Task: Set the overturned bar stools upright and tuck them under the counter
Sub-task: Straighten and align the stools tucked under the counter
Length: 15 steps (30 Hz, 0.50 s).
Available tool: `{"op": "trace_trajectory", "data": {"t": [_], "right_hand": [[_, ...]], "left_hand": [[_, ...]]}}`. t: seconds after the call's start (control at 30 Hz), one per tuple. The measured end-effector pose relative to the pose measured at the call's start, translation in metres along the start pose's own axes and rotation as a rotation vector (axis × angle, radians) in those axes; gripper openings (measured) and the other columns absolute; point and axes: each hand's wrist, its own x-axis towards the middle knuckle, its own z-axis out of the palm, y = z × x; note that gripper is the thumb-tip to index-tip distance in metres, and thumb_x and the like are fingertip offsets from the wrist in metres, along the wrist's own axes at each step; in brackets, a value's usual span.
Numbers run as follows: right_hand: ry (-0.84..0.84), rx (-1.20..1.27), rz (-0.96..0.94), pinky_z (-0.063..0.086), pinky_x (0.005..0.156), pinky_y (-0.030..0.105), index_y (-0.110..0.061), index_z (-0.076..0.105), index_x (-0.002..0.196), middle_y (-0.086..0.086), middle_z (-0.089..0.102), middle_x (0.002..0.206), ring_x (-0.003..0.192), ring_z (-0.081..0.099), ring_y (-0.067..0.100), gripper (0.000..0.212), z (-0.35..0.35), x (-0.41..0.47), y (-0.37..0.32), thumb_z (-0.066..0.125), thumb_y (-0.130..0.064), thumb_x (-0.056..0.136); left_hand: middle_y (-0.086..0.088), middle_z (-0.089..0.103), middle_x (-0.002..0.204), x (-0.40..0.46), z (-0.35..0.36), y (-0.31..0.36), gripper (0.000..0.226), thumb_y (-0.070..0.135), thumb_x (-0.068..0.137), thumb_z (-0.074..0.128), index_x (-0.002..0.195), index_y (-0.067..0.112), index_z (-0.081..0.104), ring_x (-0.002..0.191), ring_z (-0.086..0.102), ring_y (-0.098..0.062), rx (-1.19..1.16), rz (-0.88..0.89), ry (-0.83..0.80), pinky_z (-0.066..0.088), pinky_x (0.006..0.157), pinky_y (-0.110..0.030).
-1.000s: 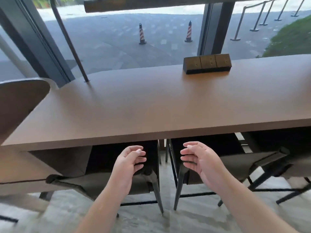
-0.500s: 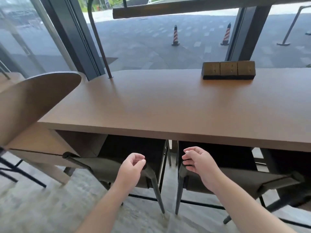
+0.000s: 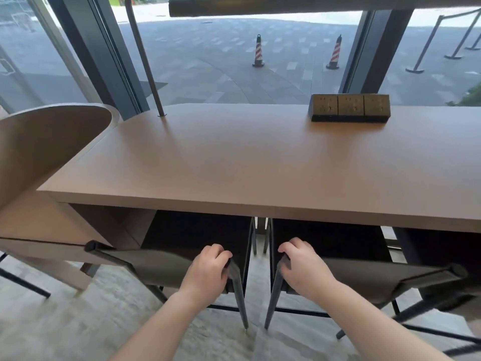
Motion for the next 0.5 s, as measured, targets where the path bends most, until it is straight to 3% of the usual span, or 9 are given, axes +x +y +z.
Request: {"op": "trace_trajectory", "data": {"t": [0.13, 0.27, 0.43, 0.5], "right_hand": [[0.03, -0.262, -0.142, 0.047, 0.082, 0.029, -0.017, 0.058, 0.124, 0.0, 0.054, 0.121, 0.107, 0.047, 0.021, 0.034, 0.005, 0.001, 0.002, 0.056, -0.012, 0.091], [0.013, -0.347, -0.176, 0.046, 0.083, 0.032, -0.015, 0.06, 0.117, 0.002, 0.053, 0.118, 0.105, 0.047, 0.024, 0.038, 0.008, 0.001, 0.003, 0.061, -0.003, 0.082], [0.063, -0.392, -0.187, 0.054, 0.064, 0.036, -0.01, 0.069, 0.094, 0.007, 0.064, 0.1, 0.086, 0.059, 0.028, 0.046, 0.007, -0.002, 0.004, 0.078, 0.006, 0.051], [0.061, -0.396, -0.195, 0.054, 0.062, 0.036, -0.009, 0.069, 0.093, 0.008, 0.064, 0.099, 0.084, 0.059, 0.028, 0.048, 0.007, -0.002, 0.006, 0.077, 0.009, 0.049]], "left_hand": [[-0.008, 0.065, 0.103, 0.002, 0.004, -0.009, 0.036, -0.001, 0.074, 0.077, 0.11, 0.003, 0.071, 0.089, 0.063, -0.026, 0.026, 0.09, 0.002, 0.058, 0.065, -0.039], [-0.007, 0.065, 0.105, 0.005, 0.004, -0.016, 0.04, 0.0, 0.072, 0.08, 0.111, 0.005, 0.07, 0.089, 0.062, -0.025, 0.07, 0.163, -0.032, 0.058, 0.065, -0.037], [-0.005, 0.066, 0.106, 0.005, 0.005, -0.02, 0.052, -0.003, 0.061, 0.085, 0.11, 0.007, 0.07, 0.088, 0.062, -0.021, 0.106, 0.205, -0.066, 0.056, 0.065, -0.029], [-0.006, 0.066, 0.107, 0.004, 0.006, -0.02, 0.052, -0.003, 0.061, 0.085, 0.11, 0.007, 0.07, 0.091, 0.063, -0.022, 0.103, 0.214, -0.07, 0.057, 0.068, -0.029]]}}
